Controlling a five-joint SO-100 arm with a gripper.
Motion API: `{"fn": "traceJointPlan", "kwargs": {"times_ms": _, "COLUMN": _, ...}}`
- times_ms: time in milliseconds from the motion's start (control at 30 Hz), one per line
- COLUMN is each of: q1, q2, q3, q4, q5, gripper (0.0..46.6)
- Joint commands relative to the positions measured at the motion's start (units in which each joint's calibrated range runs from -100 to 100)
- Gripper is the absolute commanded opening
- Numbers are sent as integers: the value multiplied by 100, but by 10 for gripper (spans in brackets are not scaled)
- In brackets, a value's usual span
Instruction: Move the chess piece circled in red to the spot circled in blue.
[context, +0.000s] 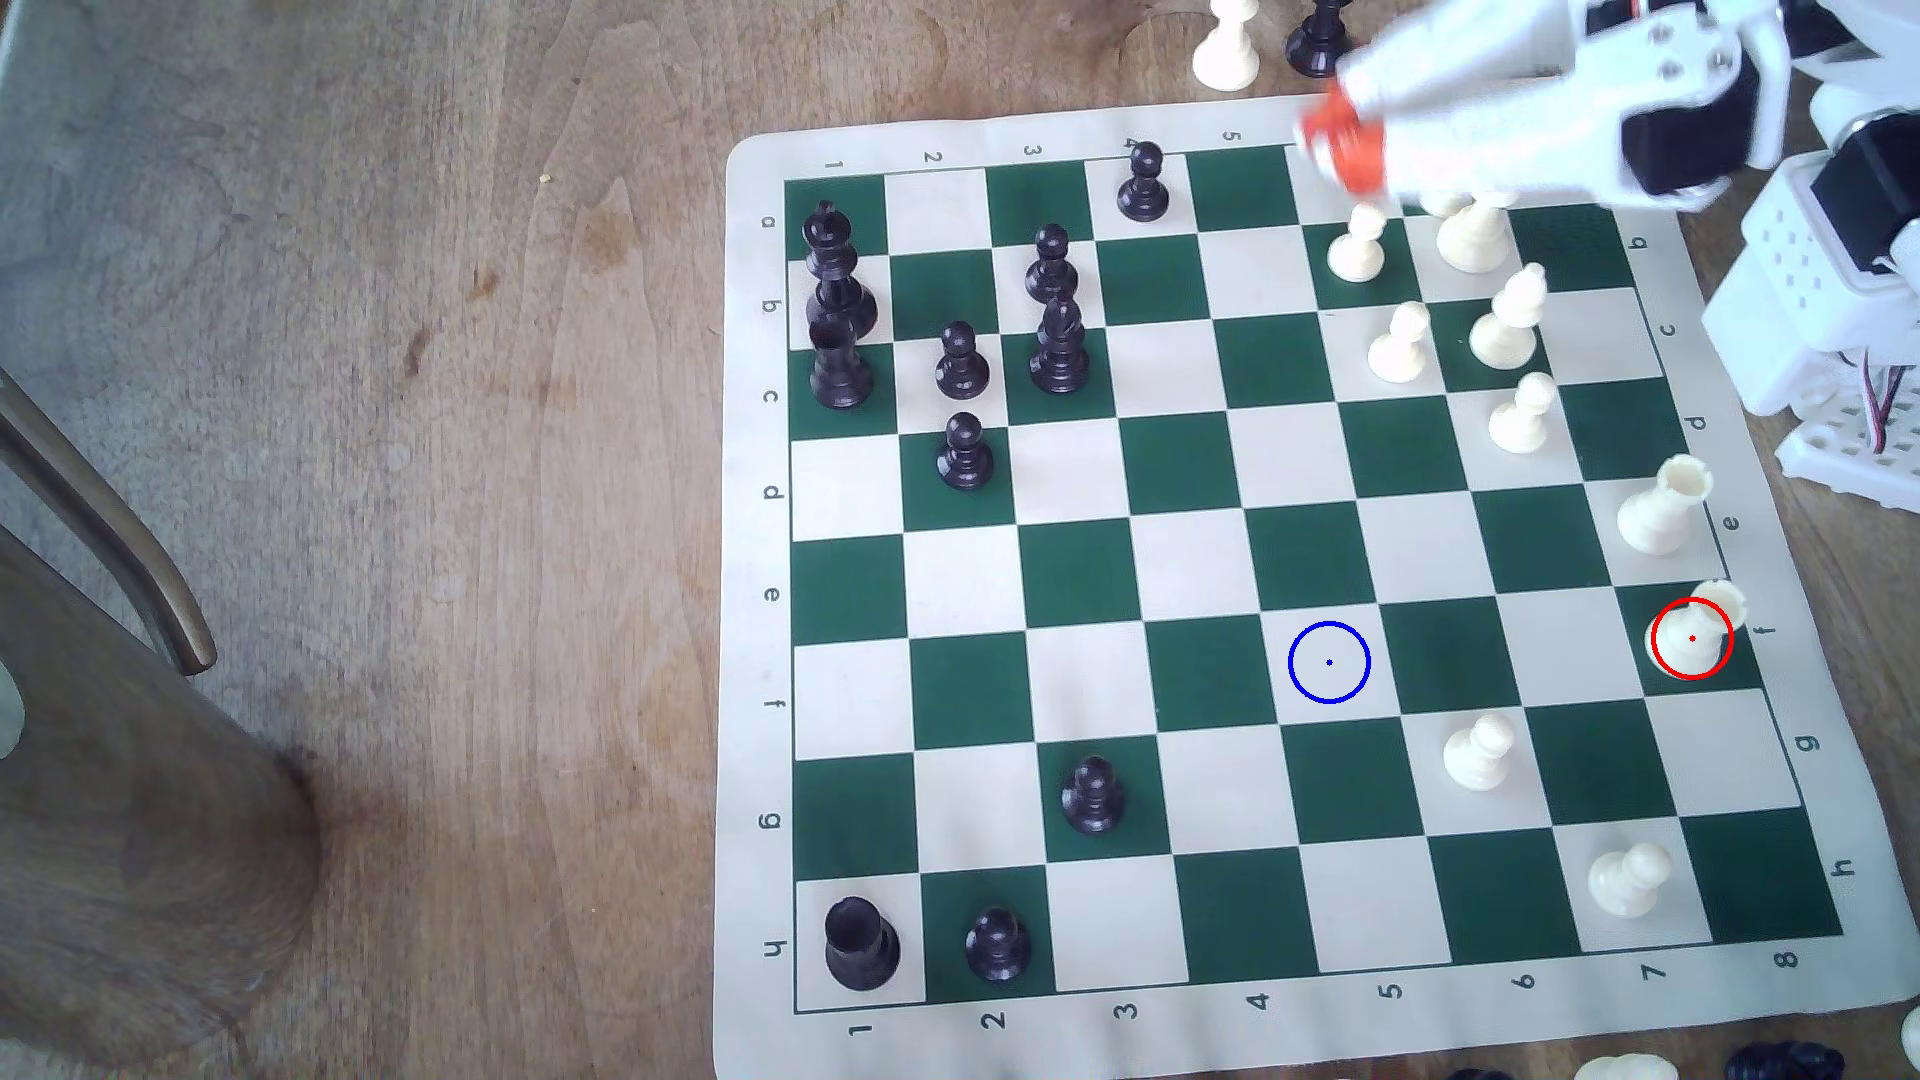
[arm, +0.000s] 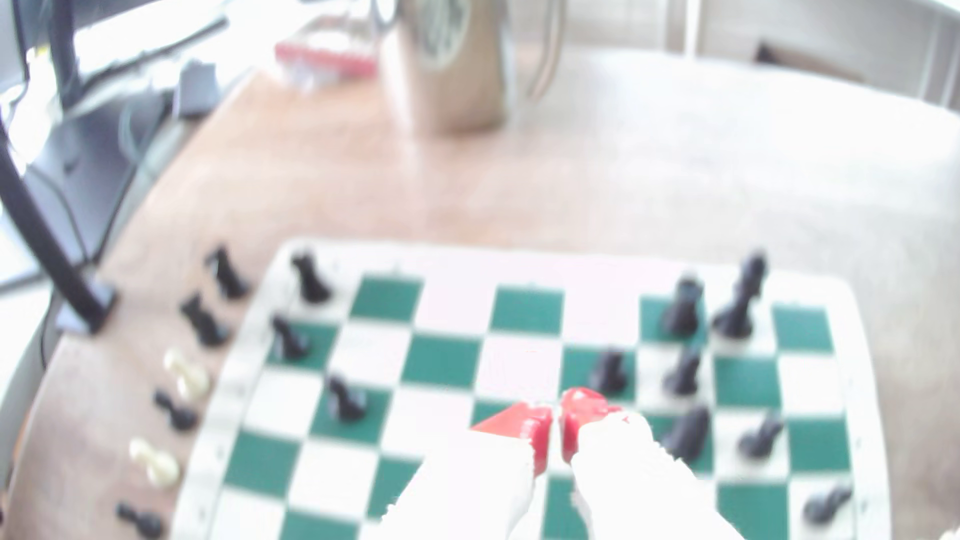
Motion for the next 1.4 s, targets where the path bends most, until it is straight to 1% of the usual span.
{"fn": "traceJointPlan", "kwargs": {"times_ms": 0, "q1": -696, "q2": 1503, "q3": -2161, "q4": 2777, "q5": -259, "gripper": 27}}
{"fn": "traceJointPlan", "kwargs": {"times_ms": 33, "q1": -923, "q2": 1792, "q3": -2333, "q4": 3047, "q5": -425, "gripper": 46}}
{"fn": "traceJointPlan", "kwargs": {"times_ms": 67, "q1": -1001, "q2": 1902, "q3": -2361, "q4": 2974, "q5": -654, "gripper": 74}}
{"fn": "traceJointPlan", "kwargs": {"times_ms": 100, "q1": -1072, "q2": 2081, "q3": -2451, "q4": 2957, "q5": -889, "gripper": 87}}
{"fn": "traceJointPlan", "kwargs": {"times_ms": 167, "q1": -1197, "q2": 2463, "q3": -2678, "q4": 3203, "q5": -1245, "gripper": 102}}
{"fn": "traceJointPlan", "kwargs": {"times_ms": 200, "q1": -1345, "q2": 2794, "q3": -2959, "q4": 3613, "q5": -1558, "gripper": 107}}
{"fn": "traceJointPlan", "kwargs": {"times_ms": 267, "q1": -1486, "q2": 3091, "q3": -3313, "q4": 4161, "q5": -1836, "gripper": 115}}
{"fn": "traceJointPlan", "kwargs": {"times_ms": 300, "q1": -1541, "q2": 3184, "q3": -3439, "q4": 4391, "q5": -1919, "gripper": 117}}
{"fn": "traceJointPlan", "kwargs": {"times_ms": 333, "q1": -1674, "q2": 3337, "q3": -3648, "q4": 4857, "q5": -2100, "gripper": 128}}
{"fn": "traceJointPlan", "kwargs": {"times_ms": 367, "q1": -1721, "q2": 3396, "q3": -3702, "q4": 5021, "q5": -2178, "gripper": 130}}
{"fn": "traceJointPlan", "kwargs": {"times_ms": 467, "q1": -1799, "q2": 3515, "q3": -3621, "q4": 5267, "q5": -2457, "gripper": 136}}
{"fn": "traceJointPlan", "kwargs": {"times_ms": 500, "q1": -1854, "q2": 3549, "q3": -3349, "q4": 5267, "q5": -2574, "gripper": 148}}
{"fn": "traceJointPlan", "kwargs": {"times_ms": 600, "q1": -1987, "q2": 3558, "q3": -2877, "q4": 5218, "q5": -2686, "gripper": 159}}
{"fn": "traceJointPlan", "kwargs": {"times_ms": 633, "q1": -2112, "q2": 3558, "q3": -2614, "q4": 5193, "q5": -2745, "gripper": 168}}
{"fn": "traceJointPlan", "kwargs": {"times_ms": 667, "q1": -2159, "q2": 3558, "q3": -2515, "q4": 5160, "q5": -2755, "gripper": 168}}
{"fn": "traceJointPlan", "kwargs": {"times_ms": 733, "q1": -2182, "q2": 3507, "q3": -2451, "q4": 5160, "q5": -2755, "gripper": 169}}
{"fn": "traceJointPlan", "kwargs": {"times_ms": 833, "q1": -2362, "q2": 3507, "q3": -2197, "q4": 5021, "q5": -2769, "gripper": 170}}
{"fn": "traceJointPlan", "kwargs": {"times_ms": 900, "q1": -2472, "q2": 3600, "q3": -2070, "q4": 4808, "q5": -2833, "gripper": 175}}
{"fn": "traceJointPlan", "kwargs": {"times_ms": 933, "q1": -2527, "q2": 3753, "q3": -2016, "q4": 4554, "q5": -2921, "gripper": 181}}
{"fn": "traceJointPlan", "kwargs": {"times_ms": 1033, "q1": -2527, "q2": 4008, "q3": -1953, "q4": 4243, "q5": -2935, "gripper": 184}}
{"fn": "traceJointPlan", "kwargs": {"times_ms": 1200, "q1": -2706, "q2": 4356, "q3": -1826, "q4": 3670, "q5": -2999, "gripper": 187}}
{"fn": "traceJointPlan", "kwargs": {"times_ms": 1333, "q1": -2957, "q2": 4644, "q3": -1672, "q4": 3506, "q5": -3121, "gripper": 189}}
{"fn": "traceJointPlan", "kwargs": {"times_ms": 1367, "q1": -3098, "q2": 4772, "q3": -1581, "q4": 3424, "q5": -3160, "gripper": 189}}
